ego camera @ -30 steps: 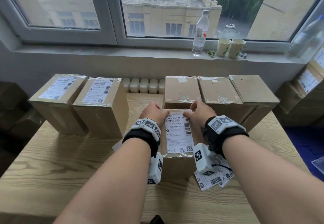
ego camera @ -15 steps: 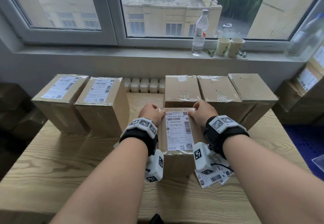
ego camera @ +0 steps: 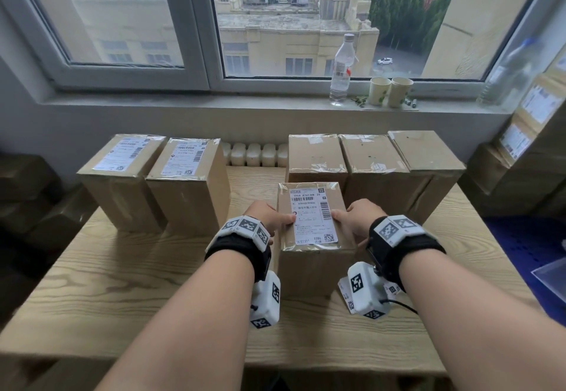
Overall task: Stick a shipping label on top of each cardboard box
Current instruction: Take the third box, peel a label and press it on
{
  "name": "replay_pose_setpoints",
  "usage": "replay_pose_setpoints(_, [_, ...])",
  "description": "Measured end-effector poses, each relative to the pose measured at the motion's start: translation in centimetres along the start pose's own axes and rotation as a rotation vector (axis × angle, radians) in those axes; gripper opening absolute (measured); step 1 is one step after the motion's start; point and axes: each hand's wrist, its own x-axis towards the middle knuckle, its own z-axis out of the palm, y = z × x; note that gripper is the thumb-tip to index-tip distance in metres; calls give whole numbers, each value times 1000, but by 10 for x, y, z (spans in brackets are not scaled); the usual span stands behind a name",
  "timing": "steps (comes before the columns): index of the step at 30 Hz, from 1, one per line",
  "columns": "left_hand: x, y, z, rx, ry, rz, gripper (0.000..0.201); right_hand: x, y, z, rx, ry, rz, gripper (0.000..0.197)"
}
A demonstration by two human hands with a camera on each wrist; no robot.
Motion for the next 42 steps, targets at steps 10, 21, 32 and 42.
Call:
replay_pose_setpoints(10, [-32,-12,-10,-52,-128,-59,31,-27,-7,3,34,-133,4,59])
replay_pose_setpoints(21, [-39,-21,-89,-259,163,4,32,-51,-81,1,251,-159,-112,42])
replay_pose_setpoints(32, [-16,1,-127,-347,305,179,10,-18,-132,3,458,-50,-230,36])
replay_pose_setpoints(42, [33,-6,-122,-175,332,239,42,36,-139,27,387,-24,-273,26])
